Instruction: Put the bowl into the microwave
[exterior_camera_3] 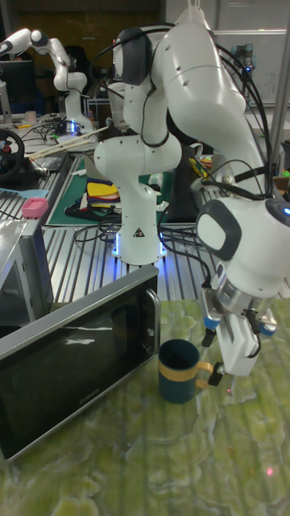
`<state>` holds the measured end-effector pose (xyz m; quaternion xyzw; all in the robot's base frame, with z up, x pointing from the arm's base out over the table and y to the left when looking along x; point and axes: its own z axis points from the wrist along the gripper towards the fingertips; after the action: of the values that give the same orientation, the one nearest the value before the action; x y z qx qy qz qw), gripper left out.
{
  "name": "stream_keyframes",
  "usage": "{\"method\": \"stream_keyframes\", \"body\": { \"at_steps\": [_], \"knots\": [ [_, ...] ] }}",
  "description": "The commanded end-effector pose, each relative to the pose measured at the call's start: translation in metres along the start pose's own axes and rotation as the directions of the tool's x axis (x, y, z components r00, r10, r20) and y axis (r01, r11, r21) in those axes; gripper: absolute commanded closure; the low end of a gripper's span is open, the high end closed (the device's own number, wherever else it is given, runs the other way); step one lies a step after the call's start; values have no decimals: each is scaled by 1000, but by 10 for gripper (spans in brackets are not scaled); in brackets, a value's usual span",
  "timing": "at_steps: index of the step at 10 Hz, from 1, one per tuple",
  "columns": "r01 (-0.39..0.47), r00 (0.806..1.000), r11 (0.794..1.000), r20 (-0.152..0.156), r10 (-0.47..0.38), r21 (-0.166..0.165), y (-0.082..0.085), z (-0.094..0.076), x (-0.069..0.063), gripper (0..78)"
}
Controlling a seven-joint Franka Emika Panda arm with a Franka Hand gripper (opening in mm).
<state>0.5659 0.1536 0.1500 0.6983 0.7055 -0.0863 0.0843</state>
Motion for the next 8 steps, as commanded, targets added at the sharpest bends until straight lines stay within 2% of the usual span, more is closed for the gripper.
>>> {"method": "stream_keyframes", "body": {
  "at_steps": [1,4,7,8],
  "knots": [
    [129,973,992,195,-126,-4,-13,8,17,1],
    [157,977,988,147,-154,-4,-14,14,18,1],
    [158,980,987,126,-156,-6,-13,15,18,1],
    [156,982,988,107,-154,-10,-12,14,17,1]
  ]
}}
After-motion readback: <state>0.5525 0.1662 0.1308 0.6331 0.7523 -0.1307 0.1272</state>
